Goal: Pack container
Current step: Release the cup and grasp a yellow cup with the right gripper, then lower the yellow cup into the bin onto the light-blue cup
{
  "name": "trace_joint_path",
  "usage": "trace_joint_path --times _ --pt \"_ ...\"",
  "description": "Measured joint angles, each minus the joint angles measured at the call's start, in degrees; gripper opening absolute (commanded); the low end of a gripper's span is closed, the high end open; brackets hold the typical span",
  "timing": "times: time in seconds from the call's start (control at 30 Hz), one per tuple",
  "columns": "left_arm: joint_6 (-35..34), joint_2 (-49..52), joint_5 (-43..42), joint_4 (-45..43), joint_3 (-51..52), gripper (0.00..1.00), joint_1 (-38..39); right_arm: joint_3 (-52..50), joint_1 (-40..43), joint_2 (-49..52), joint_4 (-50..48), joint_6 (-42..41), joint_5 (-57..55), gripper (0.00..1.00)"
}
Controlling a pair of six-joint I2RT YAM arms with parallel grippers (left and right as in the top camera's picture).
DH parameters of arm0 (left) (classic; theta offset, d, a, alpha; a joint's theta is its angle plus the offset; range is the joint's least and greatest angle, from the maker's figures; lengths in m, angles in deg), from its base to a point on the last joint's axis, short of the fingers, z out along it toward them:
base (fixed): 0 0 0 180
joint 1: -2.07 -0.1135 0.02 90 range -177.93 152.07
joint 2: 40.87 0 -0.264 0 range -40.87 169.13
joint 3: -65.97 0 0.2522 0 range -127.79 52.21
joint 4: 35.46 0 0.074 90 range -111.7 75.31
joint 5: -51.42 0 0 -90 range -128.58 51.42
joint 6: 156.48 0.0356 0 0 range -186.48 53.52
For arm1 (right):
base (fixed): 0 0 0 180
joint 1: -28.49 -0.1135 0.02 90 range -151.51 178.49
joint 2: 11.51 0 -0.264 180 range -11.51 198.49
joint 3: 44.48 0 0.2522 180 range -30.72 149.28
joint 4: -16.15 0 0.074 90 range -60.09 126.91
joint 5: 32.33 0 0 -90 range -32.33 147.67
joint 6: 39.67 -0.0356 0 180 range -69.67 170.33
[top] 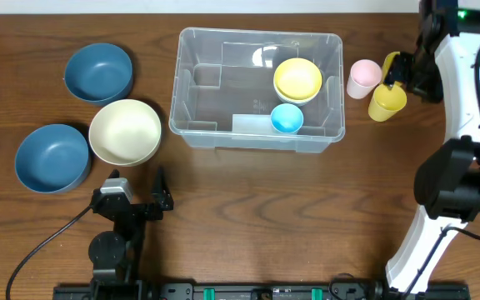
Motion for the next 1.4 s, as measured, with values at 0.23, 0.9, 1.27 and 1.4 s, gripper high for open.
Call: trace_joint_path --times 0.23,0.9,1.27,1.4 --pt "0.0 0.0 0.0 0.0 0.0 0.98 0.0 -8.3 1.2 0.0 -9.6 0.2 1.3 0.63" --pt "0.0 0.0 0.0 0.0 0.0 0.98 0.0 -18.7 1.3 -0.3 -13.1 -1.2 1.7 0.01" --pt "0.0 0.0 0.0 0.0 0.0 0.98 0.0 -18.8 1.0 -10.7 -6.5 -1.9 1.7 0.01" --pt "0.0 0.0 0.0 0.0 0.0 0.98 0.0 -18.8 -1.3 -20.5 -6.9 -1.6 1.9 0.01"
